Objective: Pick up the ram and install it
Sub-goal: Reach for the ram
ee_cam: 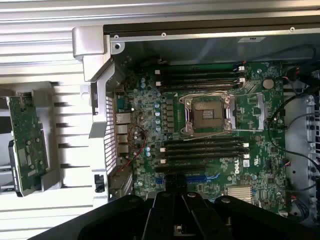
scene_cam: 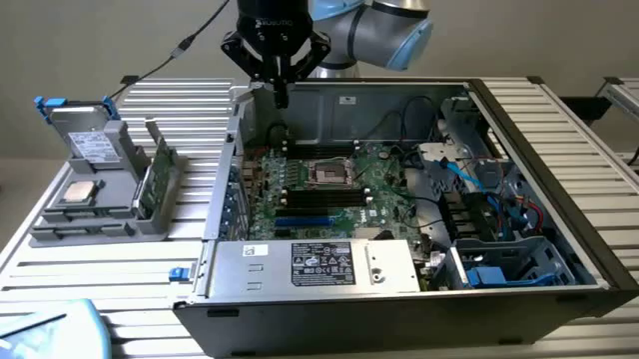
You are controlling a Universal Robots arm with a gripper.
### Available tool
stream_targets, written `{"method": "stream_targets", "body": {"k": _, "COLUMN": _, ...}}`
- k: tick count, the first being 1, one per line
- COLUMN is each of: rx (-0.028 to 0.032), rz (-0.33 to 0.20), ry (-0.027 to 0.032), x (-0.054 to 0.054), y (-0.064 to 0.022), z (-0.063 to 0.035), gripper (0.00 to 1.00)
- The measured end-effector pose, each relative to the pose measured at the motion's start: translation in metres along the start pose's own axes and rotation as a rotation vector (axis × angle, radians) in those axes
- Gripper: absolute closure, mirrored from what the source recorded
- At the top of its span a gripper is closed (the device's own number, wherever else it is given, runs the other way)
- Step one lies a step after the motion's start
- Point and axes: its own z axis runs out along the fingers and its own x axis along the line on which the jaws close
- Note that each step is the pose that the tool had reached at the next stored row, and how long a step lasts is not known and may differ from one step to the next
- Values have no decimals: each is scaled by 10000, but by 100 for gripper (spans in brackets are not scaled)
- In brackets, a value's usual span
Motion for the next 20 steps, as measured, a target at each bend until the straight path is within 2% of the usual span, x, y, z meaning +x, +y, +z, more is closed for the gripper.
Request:
{"method": "stream_targets", "body": {"k": 9, "rx": 0, "rz": 0, "ry": 0, "x": 0, "y": 0, "z": 0, "gripper": 89}}
{"method": "stream_targets", "body": {"k": 11, "rx": 3, "rz": 1, "ry": 22, "x": 16, "y": -1, "z": -1, "gripper": 89}}
{"method": "stream_targets", "body": {"k": 13, "rx": 8, "rz": 4, "ry": 77, "x": 102, "y": -4, "z": -1, "gripper": 89}}
{"method": "stream_targets", "body": {"k": 20, "rx": 9, "rz": 6, "ry": 130, "x": 419, "y": -21, "z": 20, "gripper": 89}}
